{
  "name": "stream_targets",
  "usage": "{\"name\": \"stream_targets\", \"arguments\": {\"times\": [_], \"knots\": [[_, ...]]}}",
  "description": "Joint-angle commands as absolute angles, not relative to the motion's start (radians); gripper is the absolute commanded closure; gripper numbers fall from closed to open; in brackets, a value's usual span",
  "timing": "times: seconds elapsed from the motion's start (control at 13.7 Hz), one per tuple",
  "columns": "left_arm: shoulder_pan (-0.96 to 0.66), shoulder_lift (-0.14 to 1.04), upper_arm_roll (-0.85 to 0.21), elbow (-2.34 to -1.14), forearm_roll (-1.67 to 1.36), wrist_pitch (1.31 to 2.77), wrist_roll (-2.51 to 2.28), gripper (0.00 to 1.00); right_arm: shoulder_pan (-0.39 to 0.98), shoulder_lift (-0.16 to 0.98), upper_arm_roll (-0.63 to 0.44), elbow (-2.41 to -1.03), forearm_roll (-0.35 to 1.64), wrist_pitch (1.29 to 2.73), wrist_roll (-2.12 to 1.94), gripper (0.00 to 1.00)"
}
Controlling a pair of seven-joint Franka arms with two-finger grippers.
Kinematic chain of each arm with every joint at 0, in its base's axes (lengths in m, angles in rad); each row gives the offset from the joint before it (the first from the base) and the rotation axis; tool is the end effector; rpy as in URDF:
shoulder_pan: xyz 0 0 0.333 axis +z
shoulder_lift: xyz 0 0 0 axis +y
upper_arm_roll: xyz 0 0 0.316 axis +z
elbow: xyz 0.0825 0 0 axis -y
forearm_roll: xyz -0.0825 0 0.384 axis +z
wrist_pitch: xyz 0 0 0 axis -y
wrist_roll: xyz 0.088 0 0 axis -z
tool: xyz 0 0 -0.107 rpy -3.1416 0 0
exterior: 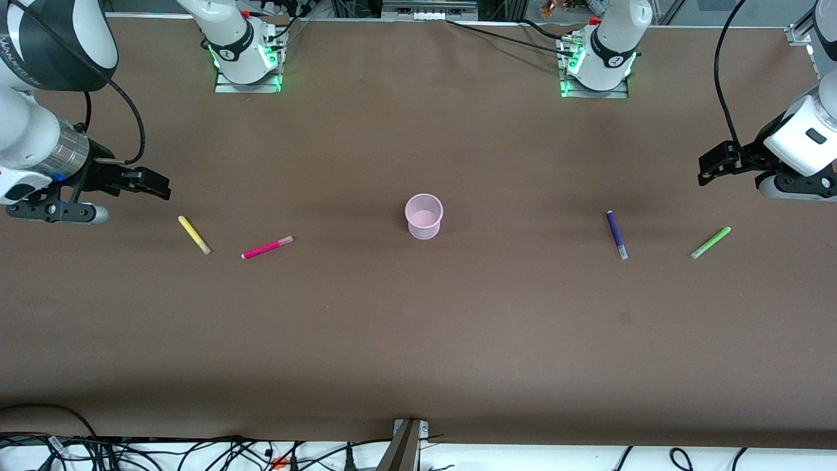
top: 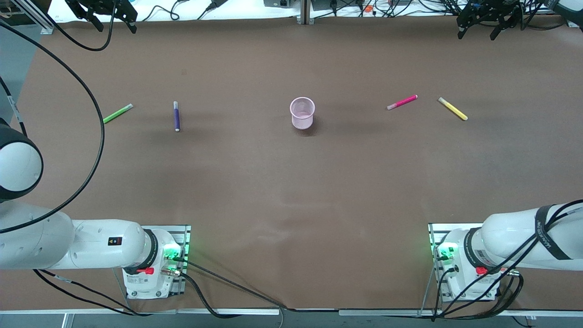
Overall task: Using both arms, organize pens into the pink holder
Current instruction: 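Reach the right gripper to the pink pen while the left gripper reaches the purple pen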
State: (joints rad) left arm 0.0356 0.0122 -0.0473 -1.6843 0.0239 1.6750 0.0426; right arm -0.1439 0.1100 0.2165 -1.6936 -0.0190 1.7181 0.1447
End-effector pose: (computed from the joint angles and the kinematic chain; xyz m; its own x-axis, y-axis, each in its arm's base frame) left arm 0.5633 -0.0041 0.5728 0.9981 -0.0567 -0.0225 -0.0572 -0.9981 -0.0222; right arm 0.5864 0.0358 0.5170 0.9942 -0.0688 -0.0827 -0.0685 -0.9976 0.0069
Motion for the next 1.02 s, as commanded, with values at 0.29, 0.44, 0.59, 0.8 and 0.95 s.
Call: {"name": "stream_targets", "arguments": {"times": [0.29, 0.44, 0.59, 0.8, 0.95], "knots": [[0.041, 0.028, -0.060, -1.660, 0.012, 1.658, 0.035, 0.00, -0.167, 0.123, 0.233, -1.697, -0.032, 1.726, 0.150, 0.00], [0.043, 0.028, -0.058, -1.661, 0.014, 1.658, 0.034, 0.00, -0.161, 0.150, 0.235, -1.698, -0.037, 1.727, 0.243, 0.00], [0.044, 0.031, -0.055, -1.661, 0.012, 1.660, 0.038, 0.00, -0.141, 0.182, 0.236, -1.703, -0.043, 1.741, 0.459, 0.00], [0.043, 0.057, -0.057, -1.667, 0.018, 1.607, 0.037, 0.00, -0.104, 0.254, 0.236, -1.715, -0.046, 1.790, 0.765, 0.00], [0.046, 0.106, -0.058, -1.677, 0.014, 1.470, 0.034, 0.00, -0.095, 0.302, 0.236, -1.742, -0.052, 1.844, 0.865, 0.00]]}}
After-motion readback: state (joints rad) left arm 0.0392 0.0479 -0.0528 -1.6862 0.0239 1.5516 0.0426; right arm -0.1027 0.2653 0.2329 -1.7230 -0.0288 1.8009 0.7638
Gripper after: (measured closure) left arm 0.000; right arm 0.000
